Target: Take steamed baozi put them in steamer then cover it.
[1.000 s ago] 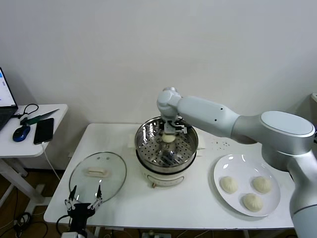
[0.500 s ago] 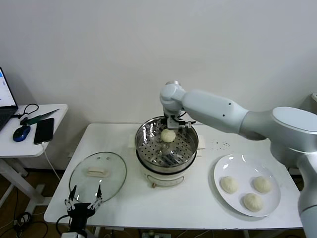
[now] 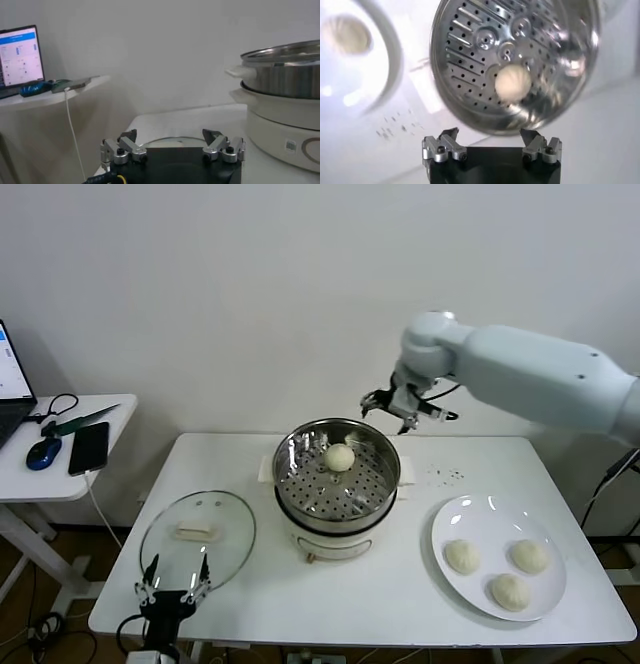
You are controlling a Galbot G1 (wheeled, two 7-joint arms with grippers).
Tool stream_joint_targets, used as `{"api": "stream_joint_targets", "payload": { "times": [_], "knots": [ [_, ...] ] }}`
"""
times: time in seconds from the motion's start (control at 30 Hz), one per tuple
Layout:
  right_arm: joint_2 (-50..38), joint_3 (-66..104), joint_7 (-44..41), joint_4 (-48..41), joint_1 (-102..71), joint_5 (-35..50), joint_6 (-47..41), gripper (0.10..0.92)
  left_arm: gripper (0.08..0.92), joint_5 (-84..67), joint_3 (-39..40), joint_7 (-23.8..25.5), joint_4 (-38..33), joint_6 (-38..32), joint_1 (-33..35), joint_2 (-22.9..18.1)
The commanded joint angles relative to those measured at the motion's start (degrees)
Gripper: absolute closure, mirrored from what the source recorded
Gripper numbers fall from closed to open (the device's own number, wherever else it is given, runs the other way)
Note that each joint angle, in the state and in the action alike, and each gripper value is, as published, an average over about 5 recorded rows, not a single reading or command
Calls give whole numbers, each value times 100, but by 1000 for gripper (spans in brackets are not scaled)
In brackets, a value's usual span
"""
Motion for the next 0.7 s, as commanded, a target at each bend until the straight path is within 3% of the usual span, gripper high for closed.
{"api": "stream_joint_targets", "payload": {
  "times": [0.03,0.23,0.7],
  "knots": [
    [-1667,-594,213,584,177,2036,-2289,203,177,-14,-10,4,-19,-9,35,31],
    [-2156,-838,340,797,-318,2253,-2561,203,177,-22,-8,36,-13,-9,46,29],
    [-2192,583,195,548,-2874,1517,-2562,203,177,-12,-40,53,13,-35,128,26]
  ]
}}
